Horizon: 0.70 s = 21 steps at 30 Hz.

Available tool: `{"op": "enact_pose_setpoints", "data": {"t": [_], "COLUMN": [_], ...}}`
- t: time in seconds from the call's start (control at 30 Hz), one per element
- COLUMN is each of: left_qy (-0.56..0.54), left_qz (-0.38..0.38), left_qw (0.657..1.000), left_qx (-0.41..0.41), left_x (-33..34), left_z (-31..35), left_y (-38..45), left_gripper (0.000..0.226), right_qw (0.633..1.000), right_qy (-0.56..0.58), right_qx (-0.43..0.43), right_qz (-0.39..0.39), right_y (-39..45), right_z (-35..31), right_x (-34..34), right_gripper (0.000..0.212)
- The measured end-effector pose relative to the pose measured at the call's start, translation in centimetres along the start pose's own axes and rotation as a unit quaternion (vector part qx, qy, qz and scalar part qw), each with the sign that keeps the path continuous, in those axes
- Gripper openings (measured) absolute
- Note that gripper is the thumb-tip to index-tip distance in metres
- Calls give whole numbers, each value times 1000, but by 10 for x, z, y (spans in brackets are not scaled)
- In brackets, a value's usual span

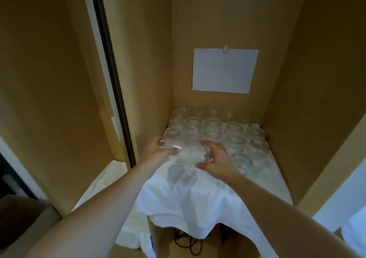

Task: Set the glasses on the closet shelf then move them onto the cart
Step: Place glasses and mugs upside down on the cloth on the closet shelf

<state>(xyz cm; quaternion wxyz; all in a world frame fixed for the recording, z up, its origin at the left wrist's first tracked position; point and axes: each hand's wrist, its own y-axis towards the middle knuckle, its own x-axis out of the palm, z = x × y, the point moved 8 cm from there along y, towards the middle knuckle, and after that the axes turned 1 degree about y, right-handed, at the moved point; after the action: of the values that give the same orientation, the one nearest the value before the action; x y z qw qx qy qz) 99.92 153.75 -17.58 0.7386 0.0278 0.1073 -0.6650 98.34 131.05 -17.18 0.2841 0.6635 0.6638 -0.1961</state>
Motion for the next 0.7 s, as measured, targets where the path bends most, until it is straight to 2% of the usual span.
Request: {"op": "enact_pose_setpoints", "data": {"t": [0.07, 0.13, 0.17, 0.43, 0.63, 0.7], "left_qy": [144, 266, 291, 412, 432, 443], "left_qz": [13, 1, -7, -1, 1, -9], "left_qw": [989, 963, 955, 904, 889, 879], "left_qx": [15, 40, 50, 114, 149, 179], "left_x": [-14, -18, -17, -14, -20, -18], "left_z": [-12, -17, -18, -11, 3, 11], "left_y": [7, 6, 5, 8, 25, 29], "left_gripper": [80, 84, 83, 65, 50, 53], "right_qw": [999, 996, 995, 982, 970, 963], "right_qy": [-44, -82, -91, -175, -217, -244], "right_qx": [-14, -25, -27, -60, -85, -93], "right_qz": [-20, -38, -41, -47, -61, -66], "right_y": [3, 5, 7, 26, 43, 48], "right_z": [-3, -8, -10, -38, -52, -56], "right_x": [3, 12, 17, 52, 79, 85], "right_gripper": [78, 81, 83, 82, 71, 71]}}
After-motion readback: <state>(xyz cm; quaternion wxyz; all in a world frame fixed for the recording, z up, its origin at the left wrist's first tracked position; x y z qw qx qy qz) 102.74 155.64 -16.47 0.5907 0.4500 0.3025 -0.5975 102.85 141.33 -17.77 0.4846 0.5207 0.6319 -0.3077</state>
